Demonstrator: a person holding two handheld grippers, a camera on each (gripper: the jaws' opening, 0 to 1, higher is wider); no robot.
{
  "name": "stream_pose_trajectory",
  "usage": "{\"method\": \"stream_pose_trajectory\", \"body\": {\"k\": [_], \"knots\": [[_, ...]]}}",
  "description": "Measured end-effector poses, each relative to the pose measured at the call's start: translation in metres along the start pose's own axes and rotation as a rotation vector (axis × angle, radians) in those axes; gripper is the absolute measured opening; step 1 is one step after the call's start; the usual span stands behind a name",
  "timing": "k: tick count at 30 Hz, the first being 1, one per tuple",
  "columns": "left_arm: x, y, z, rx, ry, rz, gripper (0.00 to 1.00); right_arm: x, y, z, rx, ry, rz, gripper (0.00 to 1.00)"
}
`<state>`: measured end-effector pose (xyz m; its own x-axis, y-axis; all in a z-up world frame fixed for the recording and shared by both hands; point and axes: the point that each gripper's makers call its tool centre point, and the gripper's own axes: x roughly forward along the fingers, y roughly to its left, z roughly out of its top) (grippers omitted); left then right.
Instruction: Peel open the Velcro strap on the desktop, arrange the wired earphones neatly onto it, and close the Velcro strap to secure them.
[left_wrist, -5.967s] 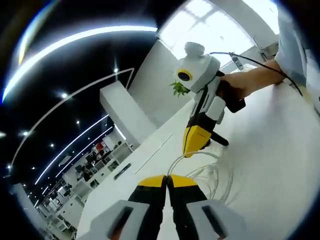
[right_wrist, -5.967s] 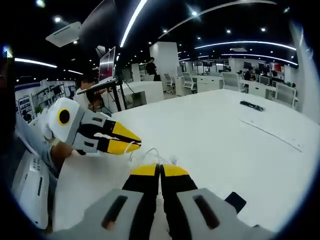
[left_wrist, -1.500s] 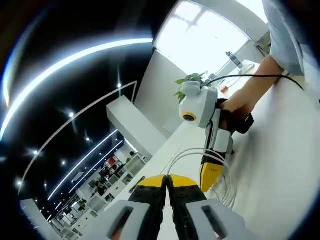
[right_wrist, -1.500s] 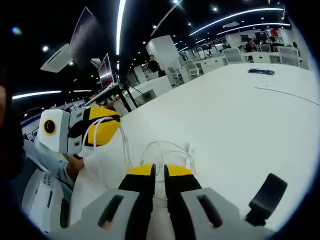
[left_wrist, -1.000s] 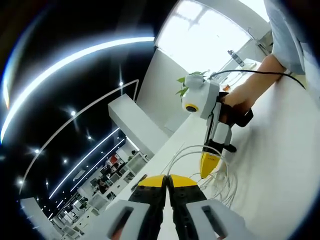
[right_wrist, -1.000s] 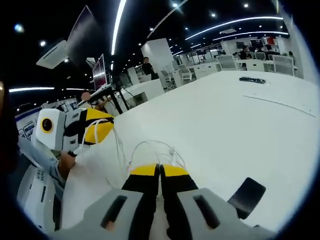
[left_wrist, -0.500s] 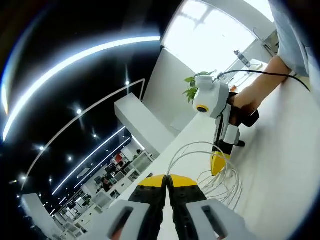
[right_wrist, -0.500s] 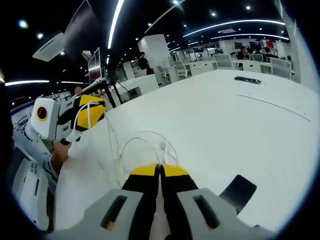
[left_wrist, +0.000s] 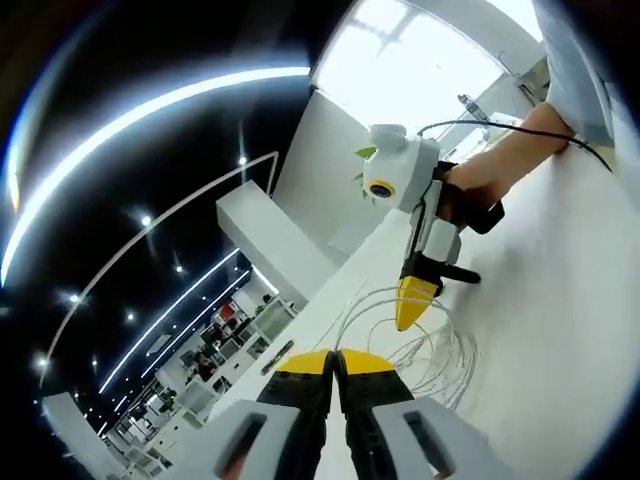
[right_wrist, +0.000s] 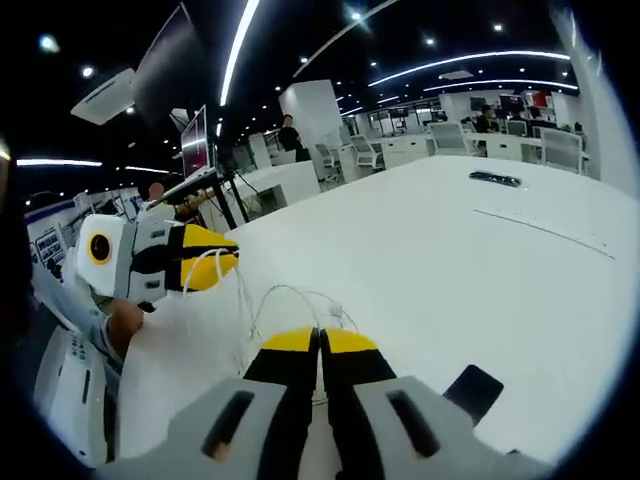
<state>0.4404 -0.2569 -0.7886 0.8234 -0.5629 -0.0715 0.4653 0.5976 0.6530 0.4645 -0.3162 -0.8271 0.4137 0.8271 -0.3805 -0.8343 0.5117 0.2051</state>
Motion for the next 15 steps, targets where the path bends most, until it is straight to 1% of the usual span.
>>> {"method": "stream_pose_trajectory", "body": {"k": [7,15], "knots": [[0.004,-0.013,-0.005,0.026,0.029,-0.048,0.06,-0.002,0.014,0.006,-0.028,-0.009,0.025,0.04],[0.004,-0.017,-0.01,0.053,0.052,-0.061,0.06,-0.001,0.024,0.006,-0.047,-0.004,0.039,0.04]]}}
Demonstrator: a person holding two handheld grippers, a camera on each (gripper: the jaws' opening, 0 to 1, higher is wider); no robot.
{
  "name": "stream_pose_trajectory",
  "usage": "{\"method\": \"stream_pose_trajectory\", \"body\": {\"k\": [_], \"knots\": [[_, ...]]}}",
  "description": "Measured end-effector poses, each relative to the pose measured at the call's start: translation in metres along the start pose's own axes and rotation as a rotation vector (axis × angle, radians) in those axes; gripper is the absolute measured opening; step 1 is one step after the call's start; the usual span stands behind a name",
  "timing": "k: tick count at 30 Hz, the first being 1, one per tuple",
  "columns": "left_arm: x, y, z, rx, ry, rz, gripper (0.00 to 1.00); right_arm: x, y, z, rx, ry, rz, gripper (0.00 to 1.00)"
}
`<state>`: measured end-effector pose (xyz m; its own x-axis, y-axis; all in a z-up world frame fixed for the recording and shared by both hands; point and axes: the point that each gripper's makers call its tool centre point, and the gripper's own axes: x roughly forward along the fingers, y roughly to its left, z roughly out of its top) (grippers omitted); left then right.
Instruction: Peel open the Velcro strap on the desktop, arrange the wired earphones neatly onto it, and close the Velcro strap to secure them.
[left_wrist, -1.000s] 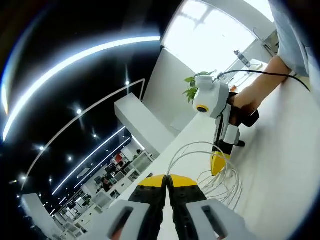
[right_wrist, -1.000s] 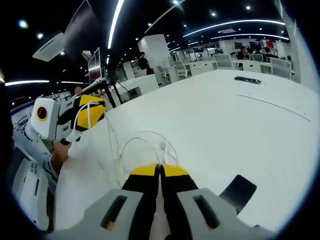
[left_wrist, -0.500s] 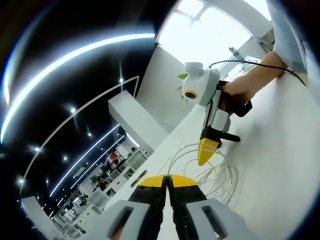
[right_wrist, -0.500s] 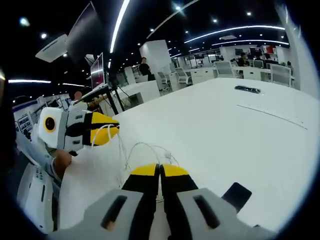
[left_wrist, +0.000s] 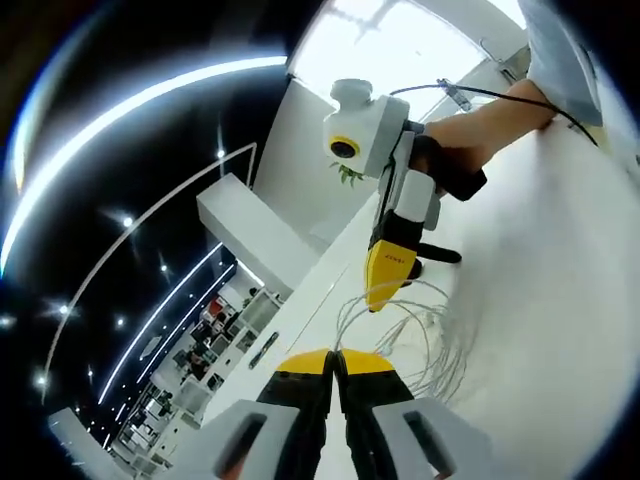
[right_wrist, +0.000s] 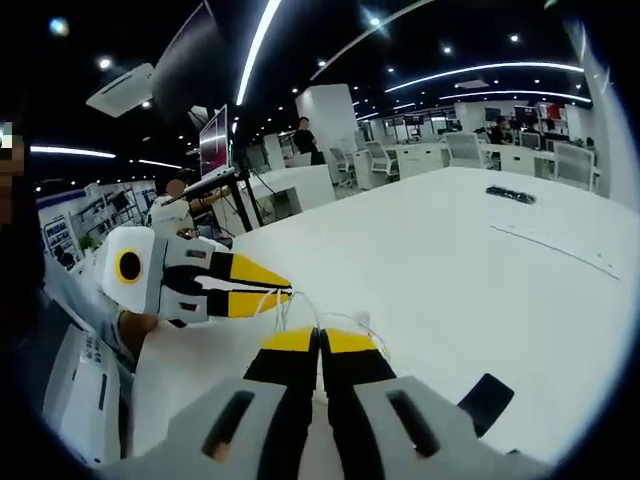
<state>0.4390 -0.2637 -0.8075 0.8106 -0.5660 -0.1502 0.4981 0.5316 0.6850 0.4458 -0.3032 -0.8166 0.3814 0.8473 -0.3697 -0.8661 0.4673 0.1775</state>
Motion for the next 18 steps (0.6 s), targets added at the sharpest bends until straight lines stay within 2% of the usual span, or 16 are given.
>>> {"method": "stream_pose_trajectory", "body": {"k": [3,5,11,18], "knots": [[-0.001,-0.001,0.004,-0.006,-0.017,-0.004,0.06,0.001,-0.005,-0.005,-0.023,0.034,-0.034,0.04],[-0.001,-0.002,0.005,-0.007,-0.019,-0.005,0.06,0.001,-0.007,-0.006,-0.024,0.034,-0.036,0.04],[0.0,-0.004,0.002,-0.006,-0.013,-0.018,0.06,0.001,-0.003,-0.004,0.008,0.014,-0.009,0.04],[0.0,0.0,0.0,-0.01,-0.006,-0.004,0.07,0.003,0.004,-0.002,-0.028,0.01,0.02,0.04]]}}
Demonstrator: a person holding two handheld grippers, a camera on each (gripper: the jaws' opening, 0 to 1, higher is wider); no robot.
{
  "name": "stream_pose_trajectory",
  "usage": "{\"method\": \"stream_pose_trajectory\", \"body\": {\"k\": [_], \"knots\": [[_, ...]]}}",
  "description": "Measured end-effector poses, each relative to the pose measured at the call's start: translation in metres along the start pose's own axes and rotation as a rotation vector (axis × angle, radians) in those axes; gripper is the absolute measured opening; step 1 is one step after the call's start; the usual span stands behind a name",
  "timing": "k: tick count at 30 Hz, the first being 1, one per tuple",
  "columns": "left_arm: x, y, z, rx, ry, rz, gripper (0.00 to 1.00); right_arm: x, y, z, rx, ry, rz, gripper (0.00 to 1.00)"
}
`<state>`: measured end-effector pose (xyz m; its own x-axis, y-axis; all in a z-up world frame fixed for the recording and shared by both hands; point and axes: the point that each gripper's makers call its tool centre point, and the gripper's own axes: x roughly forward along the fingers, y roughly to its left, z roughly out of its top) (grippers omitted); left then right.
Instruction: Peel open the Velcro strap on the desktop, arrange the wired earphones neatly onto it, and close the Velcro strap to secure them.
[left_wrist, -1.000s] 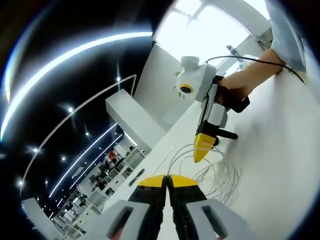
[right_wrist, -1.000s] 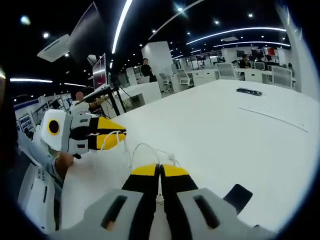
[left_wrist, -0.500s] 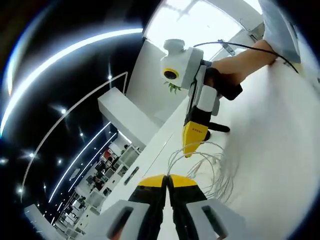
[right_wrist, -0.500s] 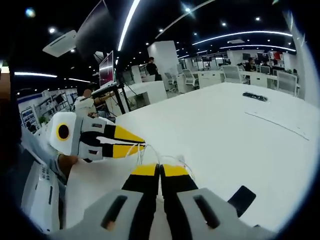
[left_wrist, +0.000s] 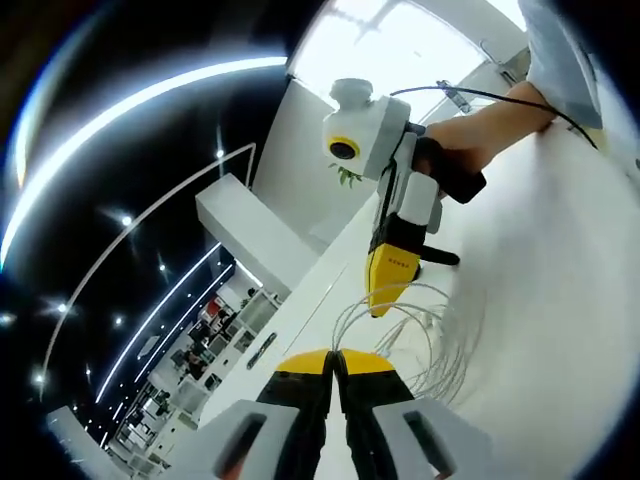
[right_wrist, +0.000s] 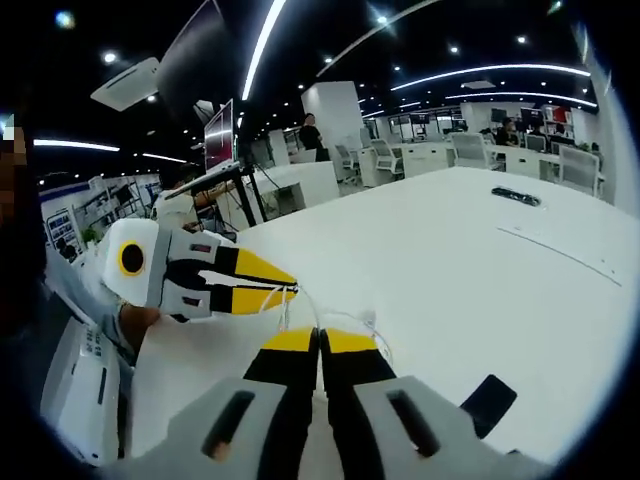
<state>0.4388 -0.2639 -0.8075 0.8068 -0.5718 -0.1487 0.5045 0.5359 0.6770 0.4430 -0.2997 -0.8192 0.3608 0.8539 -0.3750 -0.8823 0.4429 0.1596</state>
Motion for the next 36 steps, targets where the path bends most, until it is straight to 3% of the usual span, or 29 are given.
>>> {"method": "stream_pose_trajectory", "body": {"k": [13,25,36], "knots": [[0.001,0.0,-0.001,0.01,0.007,0.002,0.07,0.002,0.014,0.001,-0.094,-0.006,0.056,0.04],[0.001,0.0,0.002,-0.012,-0.004,0.005,0.06,0.001,0.01,0.0,-0.068,-0.009,0.052,0.04],[0.001,0.001,-0.005,-0.021,0.02,0.011,0.06,-0.001,0.009,0.005,-0.056,-0.032,0.036,0.05]]}}
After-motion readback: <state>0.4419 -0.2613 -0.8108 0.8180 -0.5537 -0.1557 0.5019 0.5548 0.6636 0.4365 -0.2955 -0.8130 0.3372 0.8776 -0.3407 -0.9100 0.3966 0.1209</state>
